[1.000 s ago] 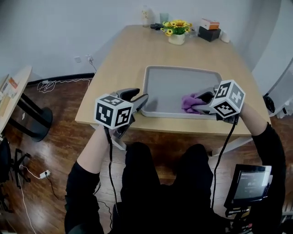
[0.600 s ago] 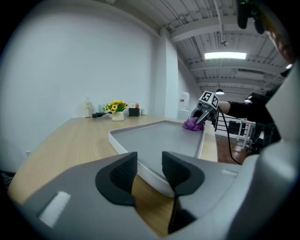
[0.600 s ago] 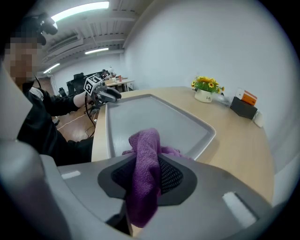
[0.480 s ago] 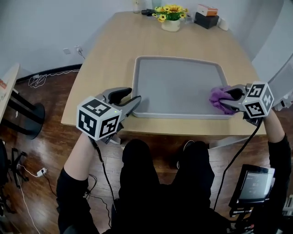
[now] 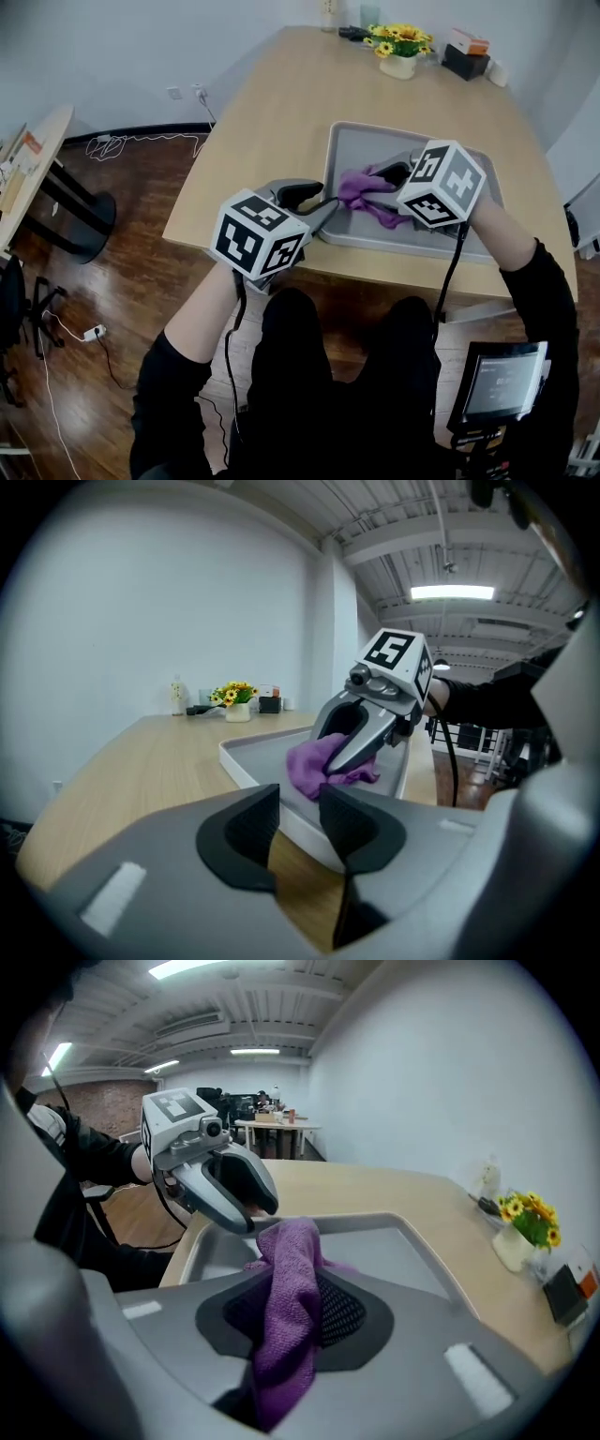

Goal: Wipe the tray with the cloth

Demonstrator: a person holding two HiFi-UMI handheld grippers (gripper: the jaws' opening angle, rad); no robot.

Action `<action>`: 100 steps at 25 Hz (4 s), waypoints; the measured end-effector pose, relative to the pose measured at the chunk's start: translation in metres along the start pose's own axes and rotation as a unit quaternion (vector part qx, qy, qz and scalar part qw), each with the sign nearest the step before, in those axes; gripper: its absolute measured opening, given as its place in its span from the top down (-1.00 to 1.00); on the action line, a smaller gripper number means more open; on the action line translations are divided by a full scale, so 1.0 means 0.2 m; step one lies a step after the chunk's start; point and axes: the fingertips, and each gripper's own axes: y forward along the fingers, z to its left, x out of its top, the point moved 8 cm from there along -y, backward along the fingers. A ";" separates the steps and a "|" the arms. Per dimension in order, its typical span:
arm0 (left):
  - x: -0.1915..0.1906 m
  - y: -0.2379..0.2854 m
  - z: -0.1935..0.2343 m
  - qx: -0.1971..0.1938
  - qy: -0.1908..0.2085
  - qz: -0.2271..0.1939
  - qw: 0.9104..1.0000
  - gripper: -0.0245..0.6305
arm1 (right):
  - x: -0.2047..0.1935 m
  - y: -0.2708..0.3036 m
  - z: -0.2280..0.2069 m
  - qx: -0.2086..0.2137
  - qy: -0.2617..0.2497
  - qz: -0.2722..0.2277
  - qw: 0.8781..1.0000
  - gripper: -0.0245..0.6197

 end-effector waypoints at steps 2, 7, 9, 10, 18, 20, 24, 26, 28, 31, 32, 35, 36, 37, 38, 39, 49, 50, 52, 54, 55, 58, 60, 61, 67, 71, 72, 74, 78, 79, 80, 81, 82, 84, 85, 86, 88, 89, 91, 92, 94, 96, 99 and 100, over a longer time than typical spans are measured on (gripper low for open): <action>0.00 0.01 -0.01 0.003 0.006 0.007 1.000 0.58 | 0.05 0.05 0.04 0.003 -0.018 0.000 1.000 0.62; -0.02 0.01 0.03 0.000 0.003 0.020 1.000 0.63 | -0.09 -0.06 0.02 -0.010 -0.009 0.010 1.000 0.62; -0.01 0.00 0.06 -0.025 -0.005 0.035 0.999 0.62 | -0.21 -0.18 -0.02 -0.029 0.000 0.034 0.999 0.62; 0.00 0.00 0.07 -0.039 -0.004 0.046 0.998 0.61 | -0.29 -0.24 -0.05 -0.041 0.007 0.049 0.998 0.62; 0.05 0.02 0.12 -0.120 0.068 0.076 0.988 0.61 | -0.80 -0.66 -0.34 -0.103 0.114 0.124 0.980 0.62; 0.05 0.00 0.15 -0.118 0.109 0.080 0.984 0.62 | -0.79 -0.65 -0.37 -0.099 0.120 0.121 0.980 0.62; -0.01 -0.04 0.16 -0.172 0.166 0.111 0.965 0.68 | -0.60 -0.50 -0.34 -0.067 0.092 0.112 0.987 0.62; -0.03 -0.07 0.14 -0.212 0.169 0.105 0.957 0.75 | -0.44 -0.38 -0.30 -0.041 0.071 0.096 0.992 0.62; -0.03 -0.12 0.10 -0.240 0.164 0.101 0.952 0.74 | -0.27 -0.25 -0.22 -0.014 0.043 0.080 0.996 0.62; -0.02 -0.16 0.02 -0.236 0.193 0.104 0.947 0.70 | -0.07 -0.09 -0.09 0.024 -0.007 0.064 0.998 0.62; -0.01 -0.16 0.00 -0.228 0.202 0.103 0.947 0.67 | -0.02 -0.04 -0.05 0.034 -0.023 0.060 0.997 0.62; -0.02 -0.15 -0.05 -0.198 0.226 0.110 0.947 0.24 | 0.09 0.06 0.02 0.050 -0.050 0.054 0.996 0.62; -0.04 -0.14 -0.06 -0.186 0.233 0.119 0.947 0.13 | 0.11 0.09 0.03 0.051 -0.052 0.055 0.996 0.62; -0.05 -0.13 -0.07 -0.173 0.236 0.128 0.948 0.10 | 0.11 0.10 0.03 0.051 -0.050 0.056 0.996 0.62; -0.06 -0.12 -0.07 -0.162 0.232 0.134 0.950 0.10 | 0.11 0.09 0.02 0.051 -0.045 0.056 0.996 0.62; -0.07 -0.10 -0.07 -0.155 0.217 0.135 0.954 0.10 | 0.09 0.08 0.01 0.049 -0.038 0.054 0.997 0.62; -0.06 -0.02 -0.03 -0.142 0.046 0.126 0.981 -0.40 | -0.59 -0.49 -0.44 -0.093 0.133 0.124 0.979 0.62; -0.07 -0.01 -0.04 -0.144 0.058 0.134 0.979 -0.40 | -0.65 -0.53 -0.46 -0.103 0.148 0.127 0.975 0.62; -0.08 0.01 -0.06 -0.139 0.099 0.152 0.973 -0.46 | -0.69 -0.55 -0.50 -0.111 0.168 0.127 0.971 0.62; -0.08 0.03 -0.08 -0.130 0.125 0.153 0.972 -0.47 | -0.65 -0.51 -0.52 -0.112 0.175 0.124 0.970 0.62; -0.08 0.04 -0.08 -0.127 0.128 0.149 0.972 -0.45 | -0.60 -0.48 -0.53 -0.112 0.174 0.120 0.971 0.62; -0.07 0.06 -0.08 -0.122 0.128 0.140 0.974 -0.44 | -0.40 -0.30 -0.53 -0.101 0.153 0.099 0.978 0.62; -0.07 0.06 -0.07 -0.119 0.129 0.139 0.975 -0.35 | -0.24 -0.15 -0.51 -0.087 0.128 0.084 0.984 0.62; -0.07 0.06 -0.07 -0.119 0.129 0.139 0.975 -0.35 | -0.16 -0.08 -0.49 -0.081 0.113 0.078 0.987 0.62; -0.08 0.05 -0.06 -0.122 0.127 0.142 0.974 -0.35 | 0.20 0.24 -0.41 -0.058 0.041 0.059 0.996 0.63; -0.09 0.05 -0.06 -0.120 0.127 0.141 0.974 -0.35 | 0.20 0.26 -0.43 -0.034 0.038 0.057 0.997 0.63; -0.10 0.06 -0.06 -0.120 0.127 0.141 0.974 -0.35 | 0.17 0.24 -0.44 -0.032 0.046 0.055 0.997 0.63; -0.10 0.06 -0.06 -0.120 0.129 0.142 0.974 -0.35 | 0.07 0.16 -0.46 -0.039 0.060 0.055 0.996 0.62; -0.10 0.05 -0.06 -0.119 0.131 0.142 0.974 -0.35 | -0.28 -0.14 -0.55 -0.088 0.118 0.079 0.986 0.62; -0.10 0.05 -0.06 -0.119 0.131 0.143 0.974 -0.35 | -0.39 -0.23 -0.57 -0.108 0.137 0.092 0.980 0.62; -0.10 0.05 -0.06 -0.120 0.130 0.143 0.974 -0.35 | -0.50 -0.33 -0.61 -0.131 0.153 0.108 0.973 0.62; -0.10 0.05 -0.06 -0.120 0.129 0.144 0.974 -0.35 | -0.59 -0.41 -0.64 -0.154 0.167 0.125 0.966 0.62; -0.09 0.05 -0.06 -0.120 0.129 0.145 0.974 -0.35 | -0.67 -0.48 -0.68 -0.174 0.179 0.139 0.958 0.62; -0.08 0.05 -0.06 -0.119 0.128 0.145 0.974 -0.35 | -0.76 -0.56 -0.73 -0.196 0.202 0.152 0.948 0.62; -0.08 0.05 -0.06 -0.119 0.128 0.144 0.974 -0.35 | -0.77 -0.57 -0.75 -0.198 0.210 0.155 0.945 0.62; -0.08 0.05 -0.07 -0.119 0.128 0.143 0.974 -0.35 | -0.75 -0.56 -0.76 -0.200 0.212 0.160 0.943 0.62; -0.08 0.05 -0.08 -0.120 0.129 0.141 0.974 -0.35 | -0.67 -0.49 -0.76 -0.201 0.196 0.171 0.944 0.63; -0.08 0.06 -0.08 -0.121 0.129 0.141 0.974 -0.35 | -0.60 -0.43 -0.76 -0.195 0.183 0.171 0.948 0.63; -0.08 0.06 -0.08 -0.122 0.128 0.142 0.974 -0.35 | -0.43 -0.28 -0.71 -0.166 0.150 0.156 0.962 0.63; -0.08 0.05 -0.08 -0.122 0.128 0.142 0.974 -0.35 | -0.32 -0.20 -0.67 -0.149 0.131 0.143 0.970 0.63; -0.08 0.04 -0.07 -0.123 0.128 0.143 0.974 -0.35 | -0.11 -0.02 -0.60 -0.124 0.085 0.120 0.981 0.63; -0.08 0.04 -0.07 -0.122 0.128 0.143 0.974 -0.35 | 0.07 0.13 -0.54 -0.111 0.044 0.104 0.987 0.63; -0.09 0.04 -0.06 -0.122 0.130 0.141 0.974 -0.35 | 0.23 0.28 -0.49 -0.108 0.007 0.084 0.991 0.63; -0.09 0.05 -0.06 -0.121 0.131 0.140 0.974 -0.35 | 0.25 0.30 -0.48 -0.110 -0.001 0.080 0.991 0.63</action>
